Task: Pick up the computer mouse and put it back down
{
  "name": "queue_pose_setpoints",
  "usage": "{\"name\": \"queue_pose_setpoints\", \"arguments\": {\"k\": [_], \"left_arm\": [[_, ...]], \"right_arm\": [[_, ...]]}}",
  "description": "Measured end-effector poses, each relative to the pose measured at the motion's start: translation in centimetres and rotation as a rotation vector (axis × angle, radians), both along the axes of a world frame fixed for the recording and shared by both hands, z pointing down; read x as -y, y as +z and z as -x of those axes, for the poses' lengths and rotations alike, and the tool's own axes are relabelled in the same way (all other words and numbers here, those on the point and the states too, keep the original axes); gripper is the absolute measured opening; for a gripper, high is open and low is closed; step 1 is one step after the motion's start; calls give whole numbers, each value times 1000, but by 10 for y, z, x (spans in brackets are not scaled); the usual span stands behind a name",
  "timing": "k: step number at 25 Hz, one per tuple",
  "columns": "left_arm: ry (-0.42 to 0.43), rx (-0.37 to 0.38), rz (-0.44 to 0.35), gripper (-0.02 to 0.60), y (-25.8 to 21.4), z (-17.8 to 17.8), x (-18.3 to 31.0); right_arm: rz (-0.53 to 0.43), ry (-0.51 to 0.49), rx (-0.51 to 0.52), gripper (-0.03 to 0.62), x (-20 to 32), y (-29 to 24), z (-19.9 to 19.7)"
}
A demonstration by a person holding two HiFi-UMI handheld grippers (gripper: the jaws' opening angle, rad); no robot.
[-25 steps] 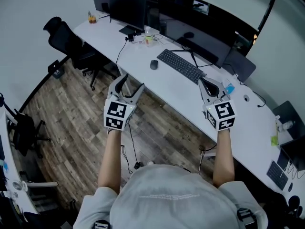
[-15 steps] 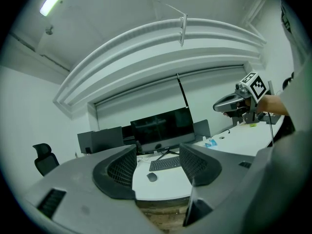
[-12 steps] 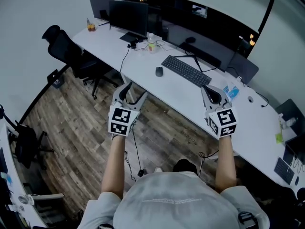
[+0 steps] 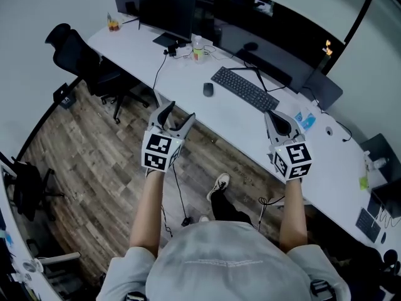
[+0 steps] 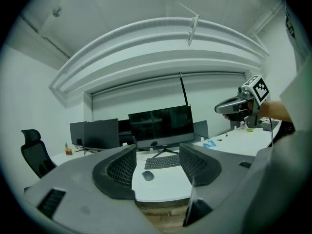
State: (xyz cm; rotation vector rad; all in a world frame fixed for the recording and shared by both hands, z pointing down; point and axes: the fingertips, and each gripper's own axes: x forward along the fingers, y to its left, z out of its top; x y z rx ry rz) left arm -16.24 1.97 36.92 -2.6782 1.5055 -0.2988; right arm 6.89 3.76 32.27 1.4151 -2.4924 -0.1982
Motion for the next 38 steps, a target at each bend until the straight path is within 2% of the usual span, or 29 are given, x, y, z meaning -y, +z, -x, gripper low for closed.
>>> {"name": "queue_pose_setpoints", "arguments": {"k": [6, 13, 19, 28, 31, 38], "left_arm": [[15, 6, 42, 264, 20, -8, 49], [29, 12, 89, 264, 36, -21, 136], [69, 4, 165, 270, 72, -44, 207], [42, -1, 354, 276, 157, -72, 287], [34, -17, 433, 278, 188, -83, 299], [-27, -26, 561, 289, 259, -92, 332]], "right_arm": [[40, 1, -24, 1, 48, 22, -4], [75, 8, -38, 2, 131, 44, -14], [133, 22, -20, 0, 198, 70, -27], [259, 9, 15, 0, 263, 125, -36], [319, 9, 17, 2, 271, 151, -35], [416, 53, 29, 2, 287, 197, -38]]}}
